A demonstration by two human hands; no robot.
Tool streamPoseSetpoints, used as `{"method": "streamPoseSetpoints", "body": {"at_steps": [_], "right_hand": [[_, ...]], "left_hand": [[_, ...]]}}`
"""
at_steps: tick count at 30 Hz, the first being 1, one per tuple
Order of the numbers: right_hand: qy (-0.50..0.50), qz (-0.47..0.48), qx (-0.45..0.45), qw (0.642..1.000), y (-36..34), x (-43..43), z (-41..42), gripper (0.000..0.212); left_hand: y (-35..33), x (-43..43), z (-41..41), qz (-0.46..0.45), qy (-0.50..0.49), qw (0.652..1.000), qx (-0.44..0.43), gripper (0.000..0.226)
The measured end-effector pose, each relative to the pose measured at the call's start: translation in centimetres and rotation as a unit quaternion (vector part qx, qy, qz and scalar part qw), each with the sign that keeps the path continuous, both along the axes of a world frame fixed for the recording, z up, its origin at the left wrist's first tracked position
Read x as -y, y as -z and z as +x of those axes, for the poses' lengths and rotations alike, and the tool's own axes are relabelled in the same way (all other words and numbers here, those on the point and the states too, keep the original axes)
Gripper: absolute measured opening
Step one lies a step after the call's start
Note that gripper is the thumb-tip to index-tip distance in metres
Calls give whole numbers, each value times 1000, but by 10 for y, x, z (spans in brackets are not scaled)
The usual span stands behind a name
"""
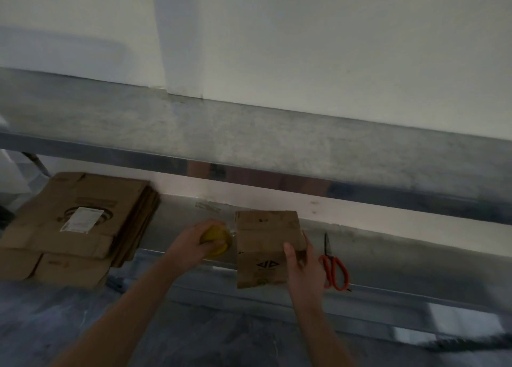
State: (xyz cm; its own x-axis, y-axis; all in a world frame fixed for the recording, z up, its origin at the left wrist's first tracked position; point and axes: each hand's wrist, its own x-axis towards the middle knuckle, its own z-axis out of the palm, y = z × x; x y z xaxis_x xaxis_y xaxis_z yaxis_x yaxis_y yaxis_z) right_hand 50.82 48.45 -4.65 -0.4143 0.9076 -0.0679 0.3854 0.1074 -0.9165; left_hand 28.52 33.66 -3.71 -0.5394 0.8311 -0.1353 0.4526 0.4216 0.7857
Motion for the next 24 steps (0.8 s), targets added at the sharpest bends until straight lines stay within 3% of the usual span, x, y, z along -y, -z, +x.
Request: {"method": "streamPoseSetpoints", "body": {"at_steps": [2, 4, 5, 9, 12, 16, 21, 24], "right_hand": [[1, -8, -9, 1000, 0, 1, -1, 57], [-2, -9, -15, 1000, -1, 2, 0, 55], [-1, -6, -16, 1000, -1, 2, 1, 55], [-7, -15, -30, 999, -2, -1, -1, 56], [-13, -32, -48, 998, -2, 1, 0, 58], [-30, -22, -45, 998, -3, 3, 2, 66], [-50, 15, 21, 998, -3, -7, 12, 77], [-67, -10, 5, 998, -1, -11, 21, 86]], "left_hand": [[0, -2, 2, -51, -18, 993, -108, 39], [2, -3, 4, -98, -13, 960, -263, 39], [2, -3, 4, -88, -14, 961, -263, 41], [-9, 4, -3, 30, -2, 996, -82, 45], [-17, 10, -7, 58, 35, 997, -38, 39], [-17, 8, -9, 10, 30, 999, -25, 31], [-14, 6, -4, -7, 14, 998, -65, 40], [-15, 2, -5, -23, 15, 994, -103, 36]]}}
